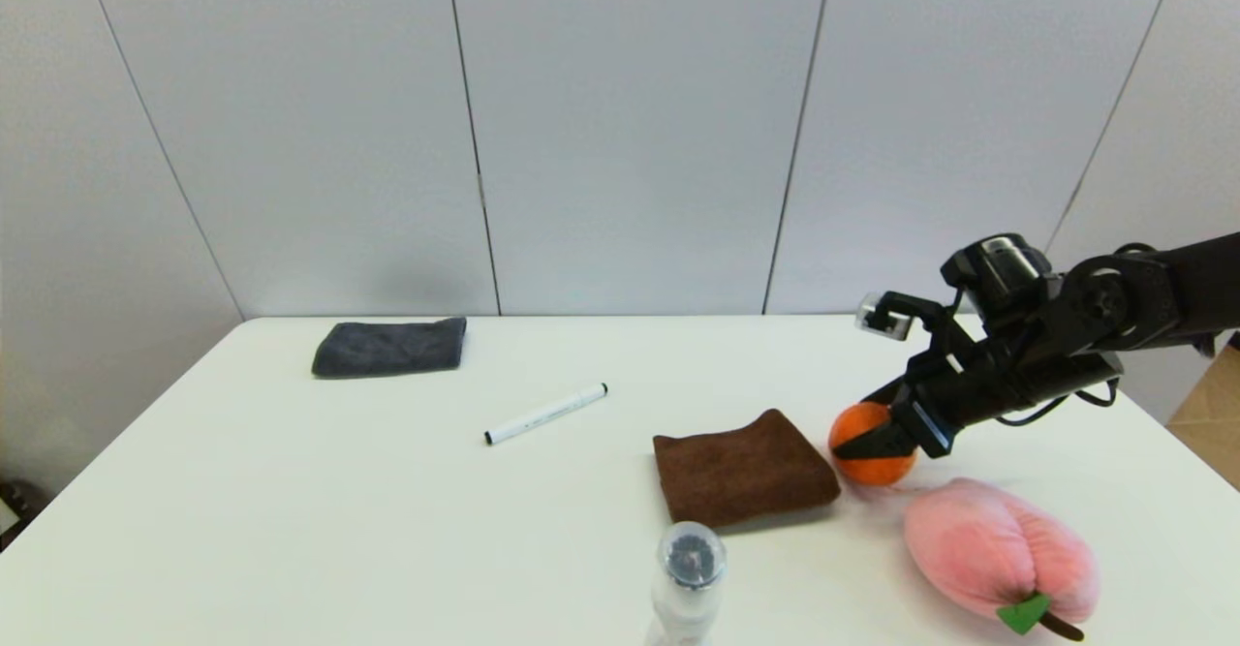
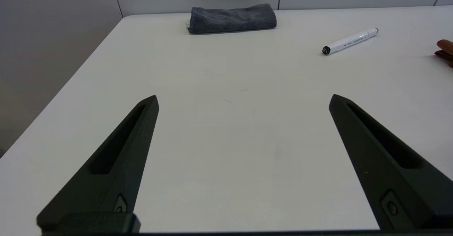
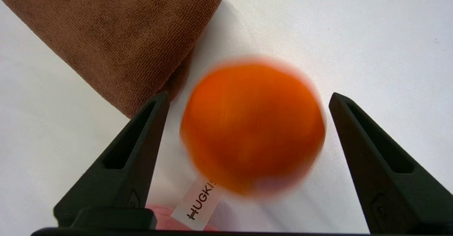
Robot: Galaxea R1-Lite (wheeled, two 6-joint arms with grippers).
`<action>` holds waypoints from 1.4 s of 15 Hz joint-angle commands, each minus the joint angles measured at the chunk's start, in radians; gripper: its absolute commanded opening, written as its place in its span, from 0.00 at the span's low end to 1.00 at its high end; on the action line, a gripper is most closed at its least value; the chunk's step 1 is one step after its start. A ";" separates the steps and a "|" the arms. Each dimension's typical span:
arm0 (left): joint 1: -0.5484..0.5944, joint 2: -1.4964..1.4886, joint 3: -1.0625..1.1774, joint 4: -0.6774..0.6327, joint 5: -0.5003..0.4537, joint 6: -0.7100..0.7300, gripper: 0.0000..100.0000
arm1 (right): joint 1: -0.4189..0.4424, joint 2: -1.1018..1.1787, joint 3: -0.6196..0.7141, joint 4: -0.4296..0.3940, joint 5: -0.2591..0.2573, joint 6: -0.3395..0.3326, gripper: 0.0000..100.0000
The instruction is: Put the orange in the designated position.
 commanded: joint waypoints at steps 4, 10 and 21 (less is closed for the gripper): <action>0.000 0.000 0.000 0.000 0.000 0.000 1.00 | 0.002 -0.052 -0.062 -0.006 0.005 0.006 1.00; 0.000 0.001 0.000 0.000 -0.002 0.000 1.00 | 0.010 -0.273 -0.197 0.002 0.023 0.042 1.00; 0.000 0.000 0.000 0.000 0.000 0.000 1.00 | -0.031 -0.893 0.011 -0.004 0.012 0.245 1.00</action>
